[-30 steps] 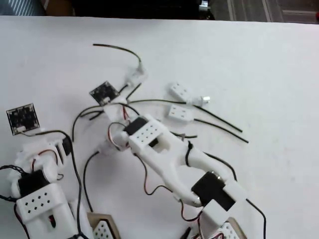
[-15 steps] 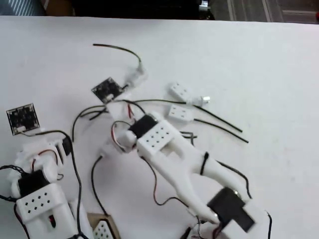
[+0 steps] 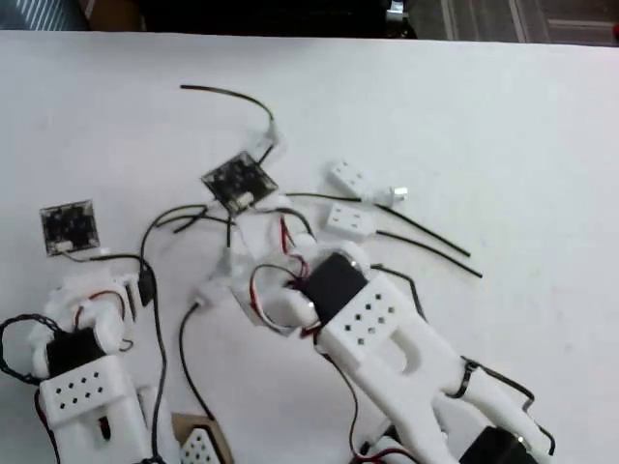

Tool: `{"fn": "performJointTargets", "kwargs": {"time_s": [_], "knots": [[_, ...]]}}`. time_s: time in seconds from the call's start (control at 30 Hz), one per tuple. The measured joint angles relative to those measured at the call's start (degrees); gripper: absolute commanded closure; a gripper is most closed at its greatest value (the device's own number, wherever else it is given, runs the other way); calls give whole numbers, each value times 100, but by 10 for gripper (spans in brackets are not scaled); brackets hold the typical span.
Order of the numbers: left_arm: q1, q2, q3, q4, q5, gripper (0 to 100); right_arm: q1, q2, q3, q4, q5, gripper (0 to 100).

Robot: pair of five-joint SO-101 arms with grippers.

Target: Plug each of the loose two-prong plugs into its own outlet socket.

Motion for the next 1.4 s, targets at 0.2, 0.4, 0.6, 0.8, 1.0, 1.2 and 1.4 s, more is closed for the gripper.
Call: {"fn": "performJointTargets", "kwargs": {"time_s": [0.2, 0.4, 0.6, 0.8, 1.0, 1.2, 1.4], "knots": [[299, -9, -158, 88, -193, 706, 677, -571, 1099, -659, -149, 981], [712, 0, -1618, 1336, -800, 706, 1688, -1108, 1969, -1635, -149, 981], [1512, 1046, -2936, 2321, -1565, 655, 2110, -1169, 2576, -2391, 246, 981], [2092, 2901, -3604, 2655, -2119, 641, 2189, -1169, 2673, -2646, 290, 981], [2330, 4607, -4035, 2330, -2286, 641, 2189, -1169, 2673, -2655, 290, 981], [2347, 6013, -4369, 1837, -2286, 642, 2189, -1169, 2673, -2655, 290, 981], [2347, 6840, -4527, 1433, -2286, 718, 2189, -1169, 2673, -2655, 290, 981]]}}
